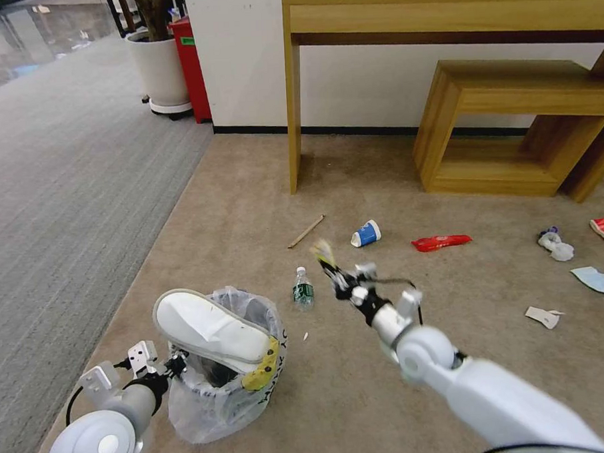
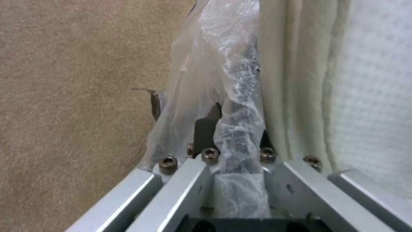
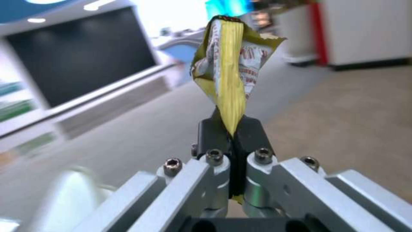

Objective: Pick up the trash bin and place the garbage on the floor into it.

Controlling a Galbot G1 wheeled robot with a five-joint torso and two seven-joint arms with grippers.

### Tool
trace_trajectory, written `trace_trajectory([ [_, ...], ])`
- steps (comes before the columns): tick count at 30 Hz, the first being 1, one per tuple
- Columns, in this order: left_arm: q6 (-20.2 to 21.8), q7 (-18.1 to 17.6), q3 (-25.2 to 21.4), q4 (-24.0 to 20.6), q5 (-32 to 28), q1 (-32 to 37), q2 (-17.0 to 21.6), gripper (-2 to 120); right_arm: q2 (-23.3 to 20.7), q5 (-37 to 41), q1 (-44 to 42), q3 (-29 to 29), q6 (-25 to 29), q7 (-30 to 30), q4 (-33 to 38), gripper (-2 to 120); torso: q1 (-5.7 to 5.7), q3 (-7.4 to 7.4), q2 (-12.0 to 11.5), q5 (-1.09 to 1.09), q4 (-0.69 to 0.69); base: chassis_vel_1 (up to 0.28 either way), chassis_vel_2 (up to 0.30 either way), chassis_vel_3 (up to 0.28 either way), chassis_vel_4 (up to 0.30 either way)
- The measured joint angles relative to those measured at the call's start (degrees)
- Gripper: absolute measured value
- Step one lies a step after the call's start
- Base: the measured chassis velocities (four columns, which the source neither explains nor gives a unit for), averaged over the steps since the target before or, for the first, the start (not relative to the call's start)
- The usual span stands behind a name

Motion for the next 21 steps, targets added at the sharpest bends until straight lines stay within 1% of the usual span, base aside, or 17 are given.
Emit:
trace_trajectory([
  [3, 0.0, 0.0, 0.1, -0.1, 0.1, 0.0, -0.3, 1, -0.5, 2.4, 3.2, -2.6, -0.3, -2.3, 0.9, 0, 0.00, 0.00, 0.0, 0.02, 0.00, 0.000, 0.000, 0.000, 0.000],
  [5, 0.0, 0.0, 0.1, -0.1, 0.3, -0.1, -0.4, 1, -1.2, 4.2, 5.8, -5.4, -0.4, -5.3, 1.3, 0, 0.00, 0.00, 0.0, 0.01, -0.02, 0.000, 0.000, 0.000, 0.000],
  [6, 0.0, 0.0, 0.1, -0.1, 0.3, -0.1, -0.4, 1, -1.2, 4.2, 5.8, -5.4, -0.4, -5.3, 1.3, 0, 0.00, 0.00, 0.0, 0.01, -0.02, 0.000, 0.000, 0.000, 0.000],
  [8, 0.0, 0.0, 0.1, -0.1, 0.4, -0.1, -0.5, 1, -2.0, 4.8, 9.4, -9.9, -0.4, -9.6, 0.7, 0, 0.00, 0.00, 0.0, 0.01, -0.02, 0.000, 0.000, 0.000, 0.000],
  [9, 0.0, 0.0, 0.0, -0.1, 0.4, -0.1, -0.6, 1, -2.1, 4.6, 10.4, -11.2, -0.4, -10.3, 0.2, 0, 0.00, 0.00, 0.0, 0.01, -0.03, 0.000, 0.000, 0.000, 0.000],
  [11, 0.0, 0.0, 0.0, -0.1, 0.4, -0.2, -0.6, 1, -2.1, 4.4, 11.0, -12.1, -0.4, -10.6, 0.0, 0, 0.00, 0.00, 0.0, 0.01, -0.02, 0.000, 0.000, 0.000, 0.000],
  [12, 0.0, 0.0, 0.0, -0.1, 0.6, -0.2, -0.7, 1, -1.9, 4.0, 13.7, -14.9, -0.9, -11.0, -0.9, 0, 0.00, 0.01, 0.0, 0.03, -0.03, 0.000, 0.000, 0.000, 0.000],
  [13, 0.0, 0.0, 0.0, -0.1, 0.7, -0.3, -0.9, 1, -1.6, 3.9, 16.1, -16.8, -1.5, -10.9, -1.3, 0, 0.00, 0.00, 0.0, 0.02, -0.03, 0.000, 0.000, 0.000, 0.000],
  [14, 0.0, 0.0, 0.0, -0.1, 0.7, -0.3, -0.9, 1, -1.6, 3.9, 16.1, -16.8, -1.5, -10.9, -1.3, 0, 0.00, 0.00, 0.0, 0.02, -0.03, 0.000, 0.000, 0.000, 0.000],
  [15, 0.0, 0.1, 0.0, -0.1, 0.8, -0.4, -1.0, 1, -1.2, 3.7, 18.2, -18.4, -2.7, -10.3, -1.3, 0, 0.00, 0.01, 0.0, 0.01, -0.03, 0.000, 0.000, 0.000, 0.000],
  [18, 0.0, 0.4, -0.1, 0.0, 1.7, -0.6, -1.5, 1, 0.2, 4.4, 25.4, -23.9, -8.0, -5.8, -0.3, 0, 0.00, 0.01, 0.0, -0.01, -0.01, 0.000, 0.000, 0.000, 0.000],
  [19, 0.0, 0.4, -0.1, 0.0, 1.7, -0.6, -1.5, 1, 0.2, 4.4, 25.4, -23.9, -8.0, -5.8, -0.3, 0, 0.00, 0.01, 0.0, -0.01, -0.01, 0.000, 0.000, 0.000, 0.000],
  [21, 0.0, 0.5, -0.1, 0.0, 2.0, -0.8, -1.8, 1, 1.3, 5.3, 28.4, -26.0, -11.9, -3.4, 0.4, 0, 0.00, 0.01, 0.0, 0.02, -0.01, 0.000, 0.000, 0.000, 0.000],
])
